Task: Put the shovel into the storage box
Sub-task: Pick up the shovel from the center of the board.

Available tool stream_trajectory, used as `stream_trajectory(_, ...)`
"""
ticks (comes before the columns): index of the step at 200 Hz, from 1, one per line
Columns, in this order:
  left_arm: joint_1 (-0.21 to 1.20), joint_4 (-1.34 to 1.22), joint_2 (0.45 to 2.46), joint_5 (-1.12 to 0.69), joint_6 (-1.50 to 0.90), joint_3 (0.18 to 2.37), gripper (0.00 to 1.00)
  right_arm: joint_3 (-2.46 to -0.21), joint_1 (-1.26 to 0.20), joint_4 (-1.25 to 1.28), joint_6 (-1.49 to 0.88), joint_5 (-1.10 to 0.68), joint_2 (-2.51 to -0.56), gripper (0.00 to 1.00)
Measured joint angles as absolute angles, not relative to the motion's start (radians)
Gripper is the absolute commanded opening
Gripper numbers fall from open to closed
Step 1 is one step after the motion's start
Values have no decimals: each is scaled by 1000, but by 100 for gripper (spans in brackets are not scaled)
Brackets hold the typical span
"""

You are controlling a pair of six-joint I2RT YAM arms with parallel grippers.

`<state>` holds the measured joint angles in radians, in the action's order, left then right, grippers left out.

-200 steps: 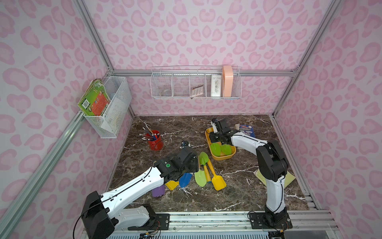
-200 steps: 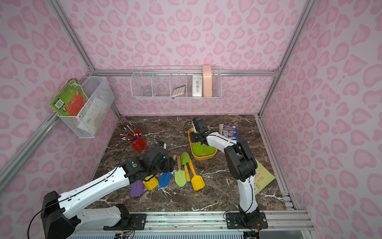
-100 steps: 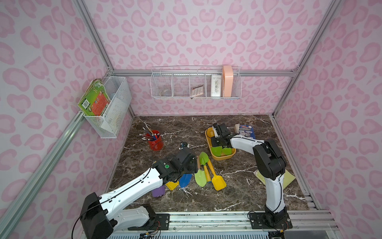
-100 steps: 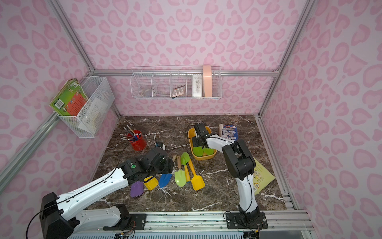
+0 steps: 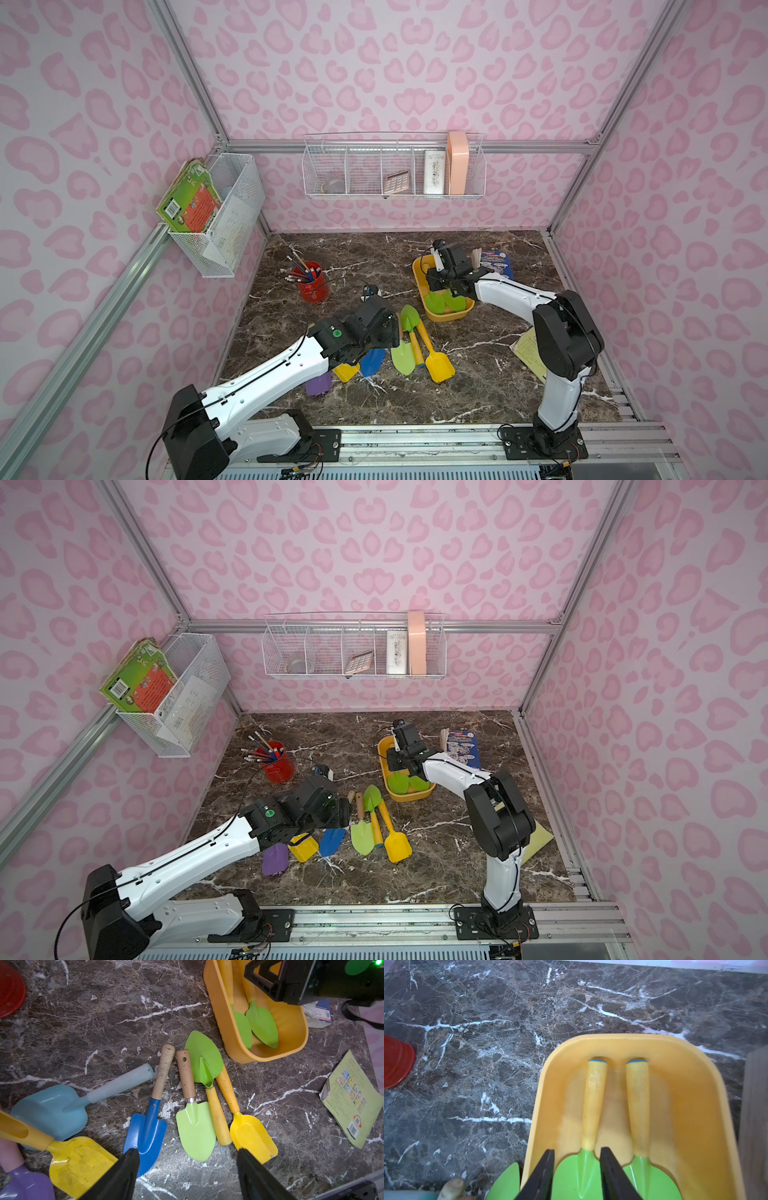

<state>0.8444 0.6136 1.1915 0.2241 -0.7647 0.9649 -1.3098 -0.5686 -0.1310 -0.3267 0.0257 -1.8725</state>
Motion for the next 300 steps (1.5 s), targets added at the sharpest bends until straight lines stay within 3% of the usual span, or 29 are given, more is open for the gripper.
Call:
stream_trajectory(79, 844, 638, 1182, 223, -755, 997, 81, -1111, -634, -127, -313, 13, -1622, 49)
stream_trajectory(134, 844, 669, 1148, 192, -733, 971, 88, -989, -722, -116, -333, 4, -1464, 55)
stream_trajectory(177, 844, 659, 1128, 163, -756, 899, 84, -910, -783, -115, -363, 18, -1372, 56)
stream_trajectory(218, 846, 650, 1118, 146, -782, 845, 70, -854, -851, -117, -392, 18, -1350, 56)
stream_trajectory(300, 846, 632, 1108, 149, -808, 810, 71, -765, -935, -101, -468, 25, -1430, 54)
